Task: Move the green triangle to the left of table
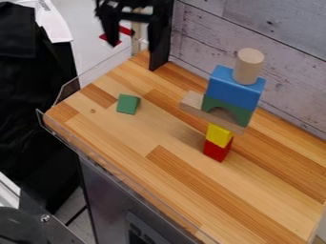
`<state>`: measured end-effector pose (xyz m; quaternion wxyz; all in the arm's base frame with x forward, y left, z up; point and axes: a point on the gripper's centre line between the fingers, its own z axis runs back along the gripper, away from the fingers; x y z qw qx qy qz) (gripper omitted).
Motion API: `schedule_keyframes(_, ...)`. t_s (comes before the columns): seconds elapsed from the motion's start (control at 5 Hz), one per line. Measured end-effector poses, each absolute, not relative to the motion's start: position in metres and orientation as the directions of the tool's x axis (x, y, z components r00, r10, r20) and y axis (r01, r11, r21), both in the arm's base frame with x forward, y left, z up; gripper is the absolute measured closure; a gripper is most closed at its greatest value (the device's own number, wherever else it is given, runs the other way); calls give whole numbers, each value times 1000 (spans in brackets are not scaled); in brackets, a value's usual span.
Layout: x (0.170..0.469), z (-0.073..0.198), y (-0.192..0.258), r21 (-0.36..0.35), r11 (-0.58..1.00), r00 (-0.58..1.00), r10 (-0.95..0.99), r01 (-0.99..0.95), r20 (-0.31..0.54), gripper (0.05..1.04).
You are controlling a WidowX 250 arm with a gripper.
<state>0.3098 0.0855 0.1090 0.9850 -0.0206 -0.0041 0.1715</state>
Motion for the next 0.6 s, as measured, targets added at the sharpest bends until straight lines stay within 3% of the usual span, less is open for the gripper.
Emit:
schedule_keyframes(0.2,312,143,66,-32,958,958,287,-287,12,83)
schedule_keyframes(0.6,312,182,38,-13,962,962,272,-272,-10,83)
